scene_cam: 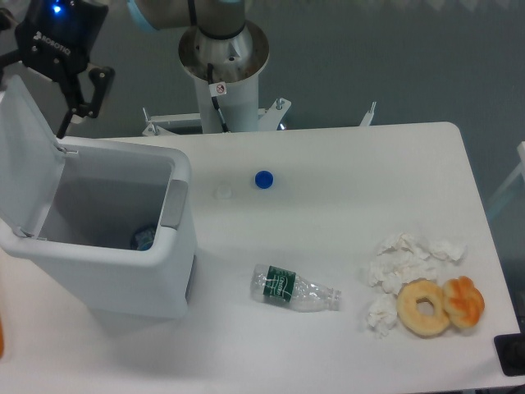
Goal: Close the trash can
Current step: 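Lower the gripper behind the raised lid of the trash can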
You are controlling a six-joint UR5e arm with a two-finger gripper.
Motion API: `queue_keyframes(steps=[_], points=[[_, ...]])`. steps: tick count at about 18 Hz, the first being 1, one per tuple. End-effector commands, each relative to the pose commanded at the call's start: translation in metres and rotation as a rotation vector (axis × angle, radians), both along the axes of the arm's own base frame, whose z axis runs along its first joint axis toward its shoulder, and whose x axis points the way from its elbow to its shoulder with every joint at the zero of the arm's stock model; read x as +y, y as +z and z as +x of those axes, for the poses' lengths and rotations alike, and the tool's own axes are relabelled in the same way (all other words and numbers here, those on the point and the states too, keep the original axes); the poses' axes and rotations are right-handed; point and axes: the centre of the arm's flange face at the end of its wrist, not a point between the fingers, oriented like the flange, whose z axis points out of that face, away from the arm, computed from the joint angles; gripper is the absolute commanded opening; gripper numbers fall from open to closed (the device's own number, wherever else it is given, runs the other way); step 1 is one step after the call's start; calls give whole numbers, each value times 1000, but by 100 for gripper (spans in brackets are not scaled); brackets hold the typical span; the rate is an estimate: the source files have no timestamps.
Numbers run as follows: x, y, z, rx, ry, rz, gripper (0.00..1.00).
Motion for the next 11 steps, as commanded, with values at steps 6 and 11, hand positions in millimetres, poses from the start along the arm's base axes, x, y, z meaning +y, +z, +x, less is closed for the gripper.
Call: queue_keyframes(steps=[6,11], points=[[-8,-1,-19,2,45,-9,100],[-8,-9,-22,27,69,-41,100]])
